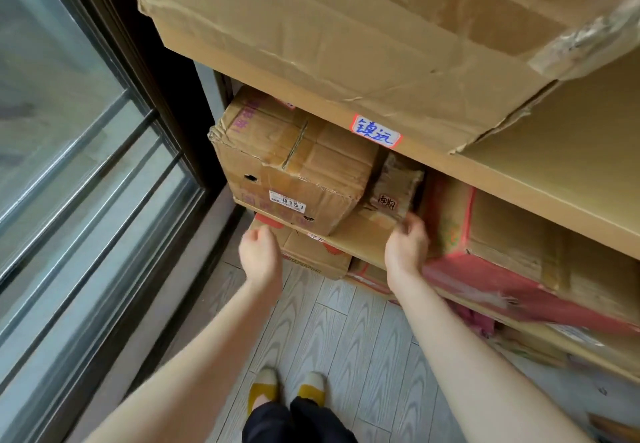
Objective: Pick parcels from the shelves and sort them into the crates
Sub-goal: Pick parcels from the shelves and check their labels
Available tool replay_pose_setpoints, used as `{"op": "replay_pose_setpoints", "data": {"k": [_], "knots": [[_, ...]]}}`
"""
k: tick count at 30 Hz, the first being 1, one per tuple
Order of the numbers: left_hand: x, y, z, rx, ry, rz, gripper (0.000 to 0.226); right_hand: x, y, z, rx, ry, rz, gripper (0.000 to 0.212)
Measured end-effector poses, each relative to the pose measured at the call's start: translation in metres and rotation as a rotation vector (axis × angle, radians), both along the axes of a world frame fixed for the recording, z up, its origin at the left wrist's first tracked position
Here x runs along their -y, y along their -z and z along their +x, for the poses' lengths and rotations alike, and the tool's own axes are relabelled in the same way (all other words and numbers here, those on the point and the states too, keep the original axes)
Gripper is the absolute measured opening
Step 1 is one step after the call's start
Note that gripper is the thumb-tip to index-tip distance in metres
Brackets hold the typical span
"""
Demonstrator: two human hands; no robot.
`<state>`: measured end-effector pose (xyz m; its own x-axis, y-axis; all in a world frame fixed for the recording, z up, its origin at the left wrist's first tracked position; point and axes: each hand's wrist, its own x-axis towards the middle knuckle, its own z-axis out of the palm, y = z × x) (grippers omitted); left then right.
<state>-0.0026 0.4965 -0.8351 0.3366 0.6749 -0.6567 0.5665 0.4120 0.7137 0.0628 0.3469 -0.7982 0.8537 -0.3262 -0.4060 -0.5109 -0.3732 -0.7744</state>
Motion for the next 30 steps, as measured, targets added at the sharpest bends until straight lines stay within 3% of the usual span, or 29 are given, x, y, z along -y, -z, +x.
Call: {"op": "replay_pose_setpoints", "data": {"k": [2,4,8,11,14,18,23,27,30], "knots": [[0.048,0.008,-0.009,0.075,0.355,0.003,0.02,0.009,0.02,-0.003,-0.029,-0.004,-0.037,0.037],[0.078,0.013,0.003,0.123,0.632,0.138,0.027,0.013,0.034,0.003,-0.039,-0.028,-0.085,0.038],[0.098,0.022,0.048,0.158,0.86,0.395,0.036,0.018,0.057,0.026,-0.042,-0.013,-0.119,0.036],[0.1,0.032,0.083,0.216,0.867,0.444,0.043,0.022,0.077,0.042,-0.059,0.049,-0.032,0.036],[0.099,0.045,0.106,0.157,0.926,0.441,0.043,0.025,0.089,0.049,-0.087,0.067,0.034,0.034],[0.103,0.037,0.088,0.157,0.858,0.391,0.035,0.023,0.08,0.031,-0.125,0.116,0.018,0.032],[0.104,-0.013,0.013,0.195,0.592,0.207,0.026,0.016,0.018,-0.038,-0.115,0.069,0.008,0.032],[0.098,-0.077,-0.046,0.28,0.469,0.15,0.006,0.03,-0.044,-0.098,-0.081,0.013,0.126,0.03],[0.102,-0.119,-0.08,0.283,0.491,0.073,0.018,0.059,-0.085,-0.134,-0.042,-0.015,0.188,0.023]]}}
